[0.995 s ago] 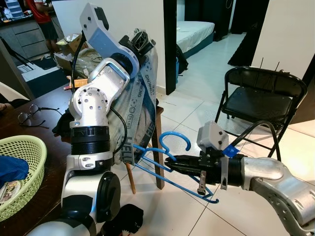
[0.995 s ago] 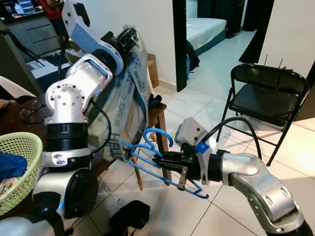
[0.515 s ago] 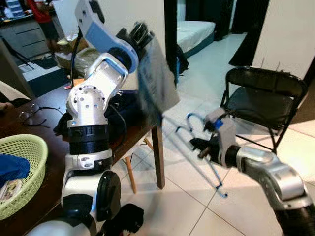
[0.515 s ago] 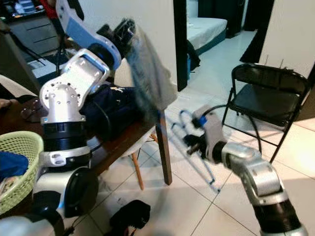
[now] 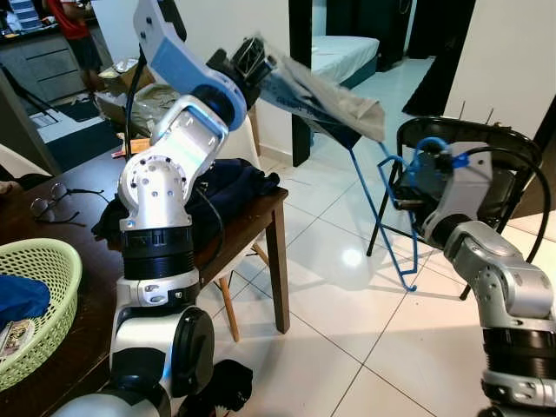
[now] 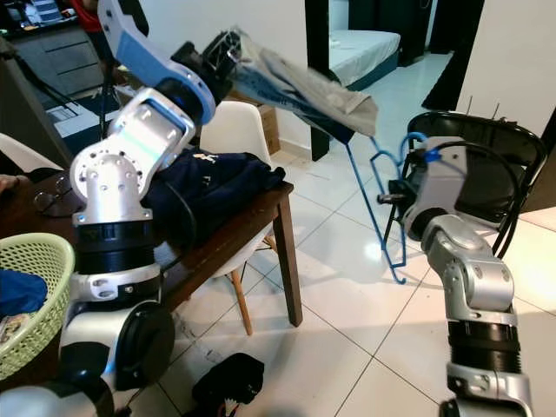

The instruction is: Hang hanger

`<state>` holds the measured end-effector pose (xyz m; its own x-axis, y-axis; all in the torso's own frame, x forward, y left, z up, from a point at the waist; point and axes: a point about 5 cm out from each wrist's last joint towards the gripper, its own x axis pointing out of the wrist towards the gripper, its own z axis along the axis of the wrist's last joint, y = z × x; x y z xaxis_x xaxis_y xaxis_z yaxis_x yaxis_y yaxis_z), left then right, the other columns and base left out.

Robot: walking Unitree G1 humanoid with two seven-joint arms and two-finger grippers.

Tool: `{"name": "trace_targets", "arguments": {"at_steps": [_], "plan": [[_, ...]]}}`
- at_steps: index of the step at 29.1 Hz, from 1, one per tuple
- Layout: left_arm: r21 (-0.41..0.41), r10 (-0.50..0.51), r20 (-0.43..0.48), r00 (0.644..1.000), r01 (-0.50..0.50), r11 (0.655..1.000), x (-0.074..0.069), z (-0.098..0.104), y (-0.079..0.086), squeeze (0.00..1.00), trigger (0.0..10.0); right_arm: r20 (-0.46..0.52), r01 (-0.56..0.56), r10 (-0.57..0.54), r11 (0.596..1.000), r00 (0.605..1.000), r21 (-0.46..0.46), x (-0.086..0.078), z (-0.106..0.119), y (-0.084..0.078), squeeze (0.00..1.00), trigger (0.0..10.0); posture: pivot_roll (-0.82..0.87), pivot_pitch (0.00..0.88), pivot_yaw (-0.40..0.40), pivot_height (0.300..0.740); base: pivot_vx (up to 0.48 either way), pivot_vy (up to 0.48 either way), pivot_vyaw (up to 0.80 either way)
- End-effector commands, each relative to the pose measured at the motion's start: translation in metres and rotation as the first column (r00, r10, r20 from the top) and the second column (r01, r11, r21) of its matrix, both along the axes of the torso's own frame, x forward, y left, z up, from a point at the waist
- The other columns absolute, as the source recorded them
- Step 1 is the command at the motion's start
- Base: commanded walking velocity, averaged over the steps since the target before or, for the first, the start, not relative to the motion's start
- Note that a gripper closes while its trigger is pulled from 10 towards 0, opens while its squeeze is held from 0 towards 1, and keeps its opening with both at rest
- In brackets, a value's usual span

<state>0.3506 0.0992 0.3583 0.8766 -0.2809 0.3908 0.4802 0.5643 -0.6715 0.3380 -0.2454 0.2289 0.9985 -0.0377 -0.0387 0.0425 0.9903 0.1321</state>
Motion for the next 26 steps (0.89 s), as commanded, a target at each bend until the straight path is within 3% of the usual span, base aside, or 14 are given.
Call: {"name": "trace_targets", "arguments": {"at_steps": [1,7,13,18,19,20,21,22,23,24,25,26], "plan": [[0.025,0.064,0.003,0.998,-0.064,0.998,-0.001,-0.002,0.011,0.00,10.0,0.033,0.020,-0.022,0.998,0.999,0.065,0.003,0.004,-0.001,0.00,10.0,0.03,0.002,0.087,0.735,0.000,0.000,0.00],[0.071,0.120,-0.024,0.993,-0.118,0.991,0.001,-0.013,0.015,0.00,10.0,0.046,-0.038,0.034,0.996,0.998,0.086,0.005,0.007,0.009,0.00,10.0,0.03,0.004,0.085,0.735,0.000,0.000,0.00],[0.048,0.242,-0.087,0.966,-0.238,0.970,0.009,-0.025,0.037,0.00,10.0,0.054,-0.041,0.042,0.999,0.998,-0.007,0.004,0.010,0.013,0.00,10.0,0.02,0.008,0.086,0.735,0.000,0.000,0.00],[0.019,0.271,-0.143,0.952,-0.271,0.962,0.013,-0.034,0.044,0.00,10.0,0.094,-0.014,0.020,0.998,0.995,-0.059,0.004,0.020,0.010,0.00,10.0,0.02,0.010,0.084,0.735,0.000,0.000,0.00],[-0.019,0.288,-0.223,0.931,-0.300,0.954,0.017,-0.047,0.048,0.00,10.0,0.126,0.006,0.012,0.990,0.992,-0.139,0.004,0.030,0.009,0.00,10.0,0.02,0.010,0.084,0.735,0.000,0.000,0.00],[-0.036,0.313,-0.395,0.864,-0.354,0.934,0.020,-0.082,0.051,0.00,10.0,0.106,0.000,0.029,0.965,0.994,-0.264,0.006,0.041,0.009,0.00,10.0,0.02,0.010,0.084,0.735,0.000,0.000,0.00],[-0.036,0.313,-0.395,0.864,-0.354,0.934,0.020,-0.082,0.051,0.00,10.0,0.106,0.000,0.029,0.965,0.994,-0.264,0.006,0.041,0.009,0.00,10.0,0.02,0.010,0.084,0.735,0.000,0.000,0.00],[-0.034,0.321,-0.508,0.799,-0.392,0.919,0.020,-0.107,0.052,0.00,10.0,0.084,-0.006,0.037,0.938,0.996,-0.346,0.006,0.047,0.009,0.00,10.0,0.00,0.016,0.080,0.735,0.000,0.000,0.00],[-0.034,0.321,-0.508,0.799,-0.392,0.919,0.020,-0.107,0.052,0.00,10.0,0.084,-0.006,0.037,0.938,0.996,-0.346,0.006,0.047,0.009,0.00,10.0,0.00,0.016,0.080,0.735,0.000,0.000,0.00],[0.012,0.331,-0.604,0.725,-0.407,0.913,0.016,-0.134,0.050,0.00,10.0,0.021,-0.034,0.047,0.911,0.999,-0.411,0.006,0.045,0.007,0.00,10.0,0.00,0.021,0.072,0.735,0.000,0.000,0.00],[0.012,0.331,-0.604,0.725,-0.407,0.913,0.016,-0.134,0.050,0.00,10.0,0.021,-0.034,0.047,0.911,0.999,-0.411,0.006,0.045,0.007,0.00,10.0,0.00,0.021,0.072,0.735,0.000,0.000,0.00],[0.061,0.336,-0.660,0.672,-0.397,0.916,0.009,-0.151,0.045,0.00,10.0,-0.054,-0.094,0.078,0.890,0.996,-0.446,0.004,0.039,0.008,0.00,10.0,0.01,0.028,0.064,0.735,0.000,0.000,0.00]]}}
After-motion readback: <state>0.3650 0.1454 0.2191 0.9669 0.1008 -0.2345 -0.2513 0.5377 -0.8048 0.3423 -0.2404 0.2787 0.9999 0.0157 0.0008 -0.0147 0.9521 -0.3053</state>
